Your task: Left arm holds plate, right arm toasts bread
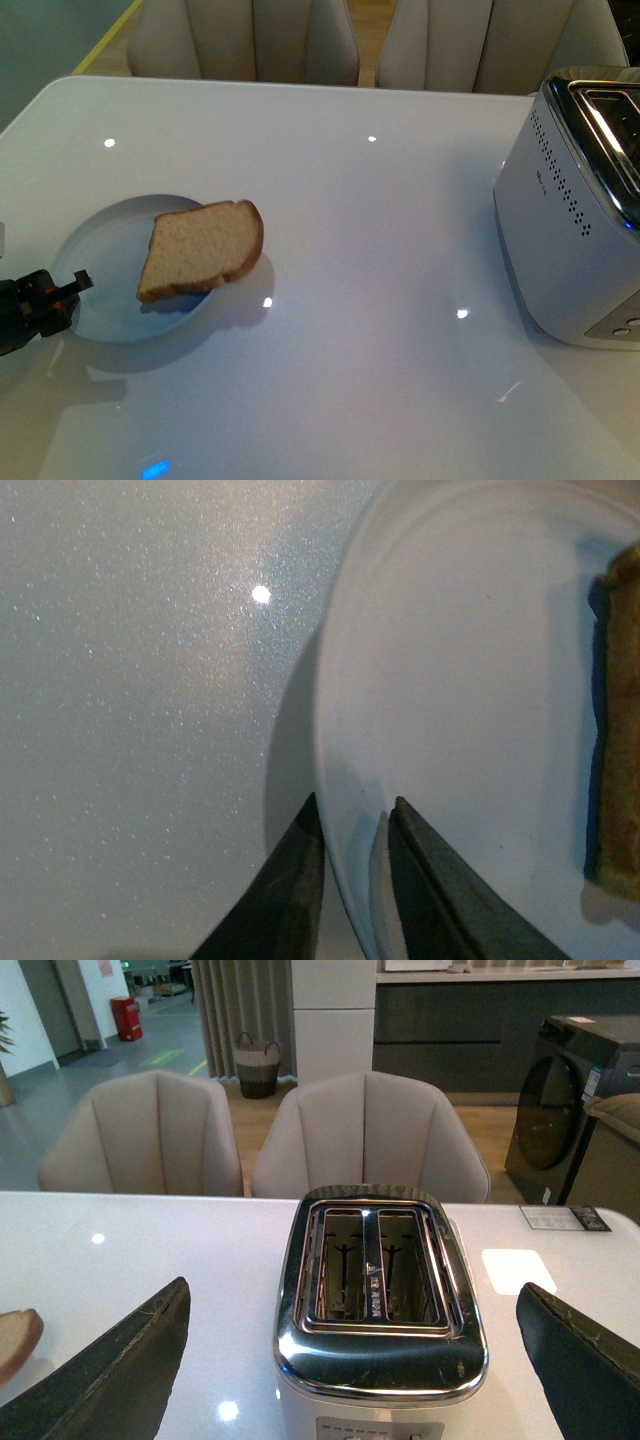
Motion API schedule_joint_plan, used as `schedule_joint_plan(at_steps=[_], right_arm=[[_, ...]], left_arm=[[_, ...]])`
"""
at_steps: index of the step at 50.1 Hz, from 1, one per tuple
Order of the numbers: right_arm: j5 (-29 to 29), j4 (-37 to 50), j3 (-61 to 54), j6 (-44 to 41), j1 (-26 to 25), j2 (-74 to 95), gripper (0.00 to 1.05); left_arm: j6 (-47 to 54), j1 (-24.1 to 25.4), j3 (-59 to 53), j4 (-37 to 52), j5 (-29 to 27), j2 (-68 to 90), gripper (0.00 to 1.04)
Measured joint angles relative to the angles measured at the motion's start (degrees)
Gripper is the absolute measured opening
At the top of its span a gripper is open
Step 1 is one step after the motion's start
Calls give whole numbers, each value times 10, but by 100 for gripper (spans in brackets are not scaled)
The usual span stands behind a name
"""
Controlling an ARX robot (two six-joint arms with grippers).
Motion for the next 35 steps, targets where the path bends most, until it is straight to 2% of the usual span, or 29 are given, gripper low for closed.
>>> schedule_joint_plan(at_steps=[4, 20, 35], right_arm=[[0, 0, 0, 0, 0, 0, 96], [0, 0, 0, 0, 0, 0, 96], [0, 0, 0, 0, 0, 0, 96]], left_arm=[[-42, -10, -15, 19, 7, 0, 3], [-162, -57, -78, 60, 0, -22, 3], [-218, -82, -139, 32, -23, -146, 3]])
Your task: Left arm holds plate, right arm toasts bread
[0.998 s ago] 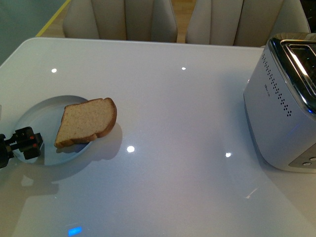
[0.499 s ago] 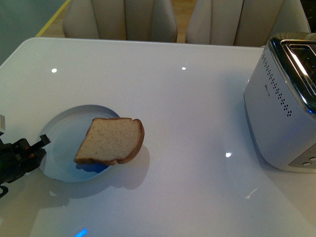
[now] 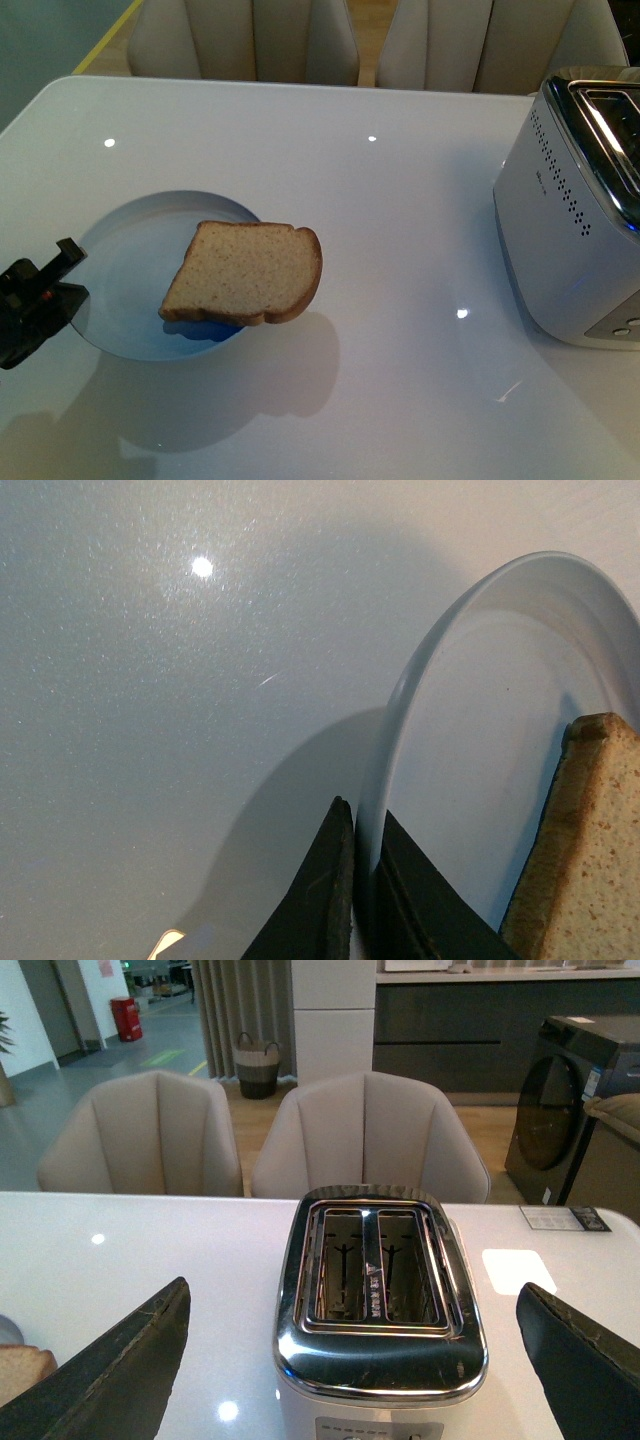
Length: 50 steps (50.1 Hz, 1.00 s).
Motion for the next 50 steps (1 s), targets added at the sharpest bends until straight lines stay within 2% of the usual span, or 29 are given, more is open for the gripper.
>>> schedule_joint_plan(at_steps=[15, 23, 50], right_arm=[[0, 0, 0, 0, 0, 0, 96], [0, 0, 0, 0, 0, 0, 96], [0, 0, 0, 0, 0, 0, 96]], left_arm=[[-15, -28, -25, -167, -48, -190, 3], [-43, -64, -7, -268, -73, -291, 3], [-146, -185, 88, -445, -137, -414, 3]])
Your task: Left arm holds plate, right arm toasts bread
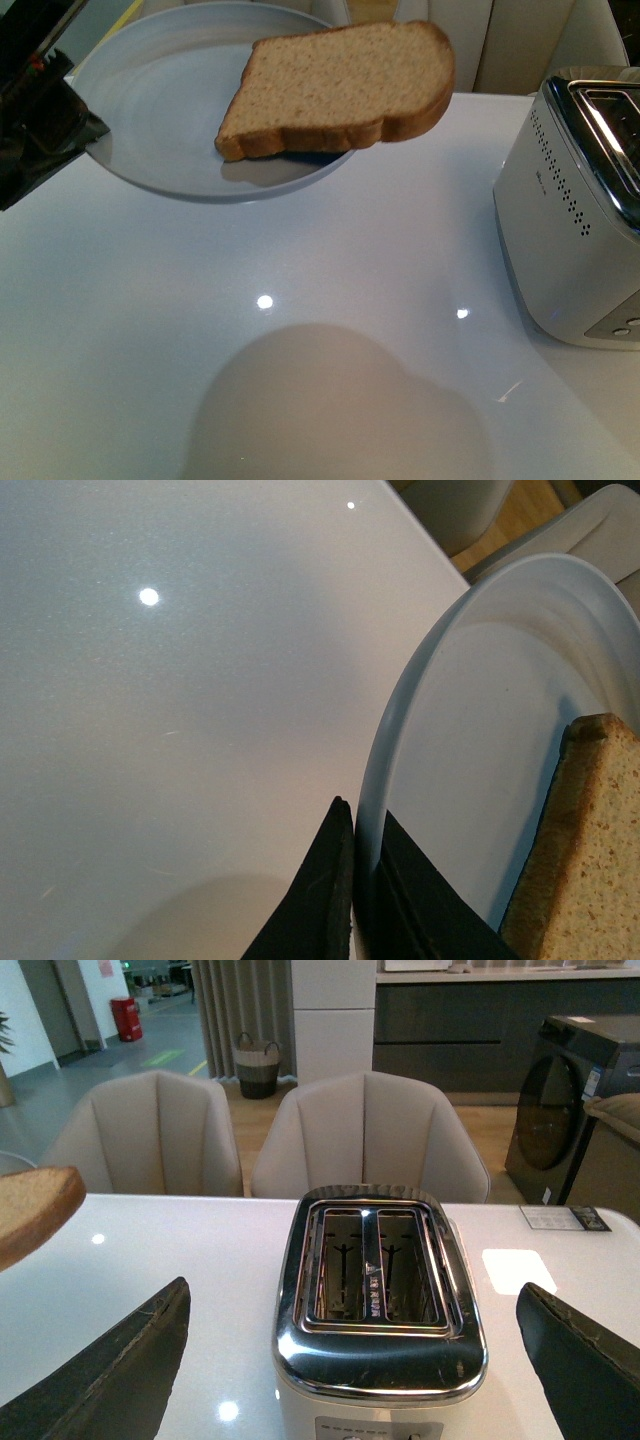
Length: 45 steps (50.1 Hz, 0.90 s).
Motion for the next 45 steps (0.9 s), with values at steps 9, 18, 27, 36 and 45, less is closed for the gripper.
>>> schedule_joint_plan(at_steps=[9, 18, 27, 36, 45], right_arm=[[0, 0, 0, 0, 0, 0, 96], [0, 0, 0, 0, 0, 0, 96], [0, 0, 0, 0, 0, 0, 96], [0, 0, 0, 0, 0, 0, 96], [0, 0, 0, 0, 0, 0, 96]], left_arm=[[-23, -34, 26, -30, -19, -11, 3], [-50, -65, 52, -62, -44, -13, 3], [-71, -87, 80, -83, -59, -12, 3], [-77, -106, 103, -89, -66, -4, 3], [-78, -120, 104, -90, -65, -2, 3]])
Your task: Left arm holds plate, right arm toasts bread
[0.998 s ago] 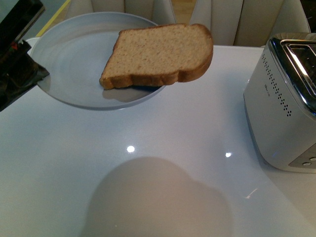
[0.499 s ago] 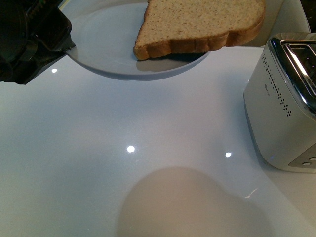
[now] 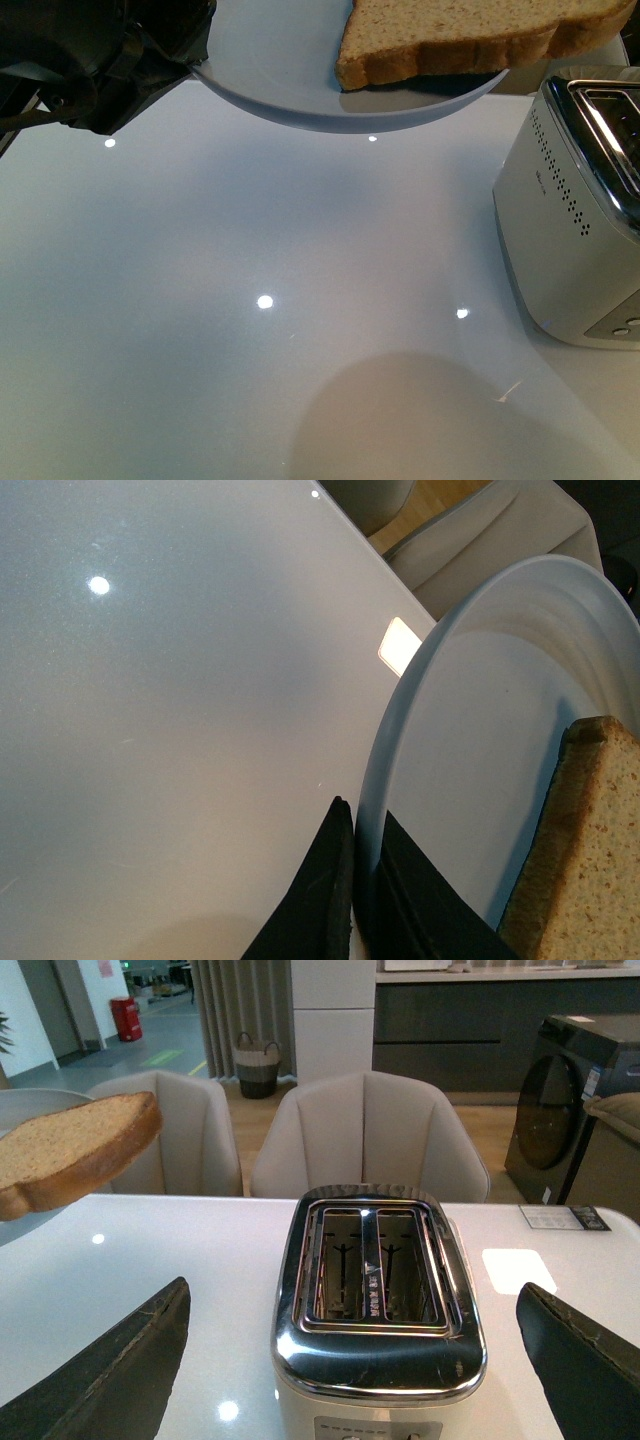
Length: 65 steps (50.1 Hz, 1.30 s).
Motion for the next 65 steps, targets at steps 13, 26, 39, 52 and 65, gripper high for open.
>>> schedule_joint_plan(at_steps=[13, 26, 39, 52, 65], right_arm=[[0, 0, 0, 0, 0, 0, 96], [0, 0, 0, 0, 0, 0, 96], [0, 0, 0, 0, 0, 0, 96], [0, 0, 0, 0, 0, 0, 96], [182, -178, 59, 0, 43, 117, 96]], left_arm=[[-2, -1, 0, 0, 0, 0, 3], [-2, -1, 0, 0, 0, 0, 3], [-2, -1, 0, 0, 0, 0, 3], [-2, -1, 0, 0, 0, 0, 3], [-3, -1, 0, 0, 0, 0, 3]])
